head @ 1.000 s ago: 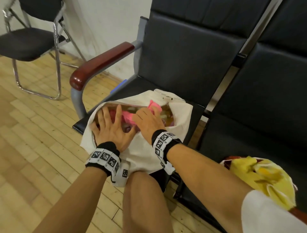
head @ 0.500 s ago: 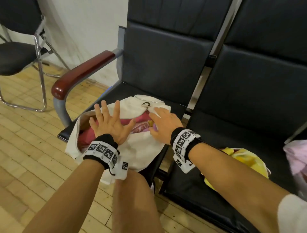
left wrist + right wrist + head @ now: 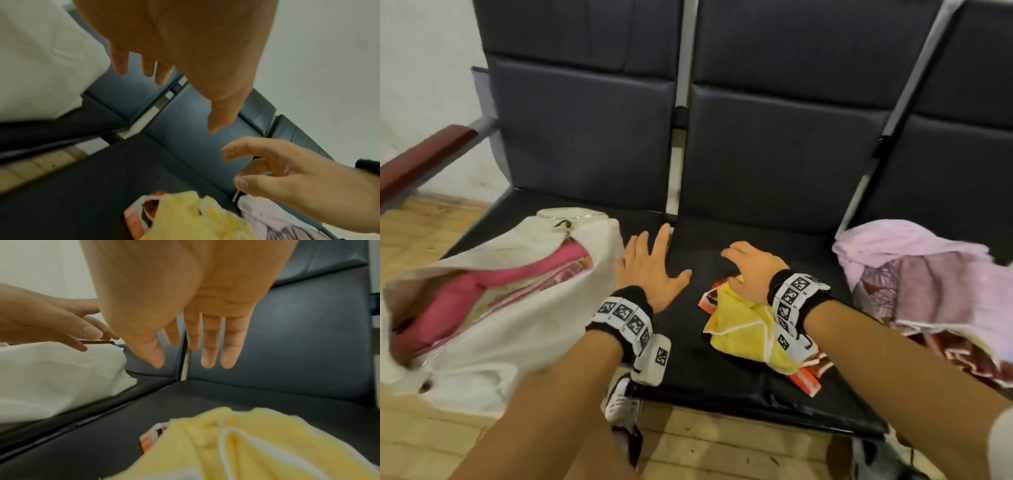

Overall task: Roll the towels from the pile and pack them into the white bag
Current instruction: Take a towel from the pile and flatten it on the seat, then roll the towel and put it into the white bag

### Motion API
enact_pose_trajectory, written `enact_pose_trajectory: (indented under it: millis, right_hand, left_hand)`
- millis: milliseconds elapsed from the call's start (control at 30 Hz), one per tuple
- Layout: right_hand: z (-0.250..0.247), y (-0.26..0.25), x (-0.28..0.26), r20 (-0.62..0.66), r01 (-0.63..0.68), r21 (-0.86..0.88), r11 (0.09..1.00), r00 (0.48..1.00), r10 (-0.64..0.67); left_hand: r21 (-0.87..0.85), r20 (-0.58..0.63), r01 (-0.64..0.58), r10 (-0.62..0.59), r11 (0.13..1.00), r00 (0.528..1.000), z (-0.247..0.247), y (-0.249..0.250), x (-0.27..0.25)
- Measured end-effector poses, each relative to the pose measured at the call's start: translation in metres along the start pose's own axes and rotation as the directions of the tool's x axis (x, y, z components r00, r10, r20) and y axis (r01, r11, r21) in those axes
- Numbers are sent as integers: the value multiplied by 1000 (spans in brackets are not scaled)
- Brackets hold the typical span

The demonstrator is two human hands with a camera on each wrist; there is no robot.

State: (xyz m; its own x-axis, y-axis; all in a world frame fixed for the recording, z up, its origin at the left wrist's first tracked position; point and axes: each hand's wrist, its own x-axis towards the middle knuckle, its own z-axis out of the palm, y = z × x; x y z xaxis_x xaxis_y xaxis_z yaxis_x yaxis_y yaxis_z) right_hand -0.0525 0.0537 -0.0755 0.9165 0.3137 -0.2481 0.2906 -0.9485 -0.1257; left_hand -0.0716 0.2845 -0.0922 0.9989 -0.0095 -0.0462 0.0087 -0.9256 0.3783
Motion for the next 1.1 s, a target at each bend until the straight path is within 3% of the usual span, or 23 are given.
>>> enact_pose_trajectory:
  millis: [233,433,567,667,800,900,1100]
  right_hand:
    - [53,56,-39,136,-99,13,995,986,96]
    - [93,52,-53,213,-113,55,992,972,99]
    - [106,46,-56,271,-141,81,987,956,114]
    - [108,42,-60,166,-114,110,987,982,95]
    - [103,28,-69,-4,104,217,971,994,-106]
    - [100,17,-79,-92,165,314,935,985,-143]
    - [89,29,-87,-91,42,401,915,996,-5]
  left_hand:
    - [-82,227,-70,87,994,970,65,43,-11]
    - [-134,366,-43,90,990,926,93,55,-28]
    - [-191,399,-30,105,981,911,101,60,-40]
    - [-175,421,-35,107,984,901,105,64,-45]
    - [-124,447,-103,148,987,882,114,66,-44]
    - [-187,400,-156,220,970,889,124,57,-42]
    - [-347,194,-138,215,928,957,71,69,-45]
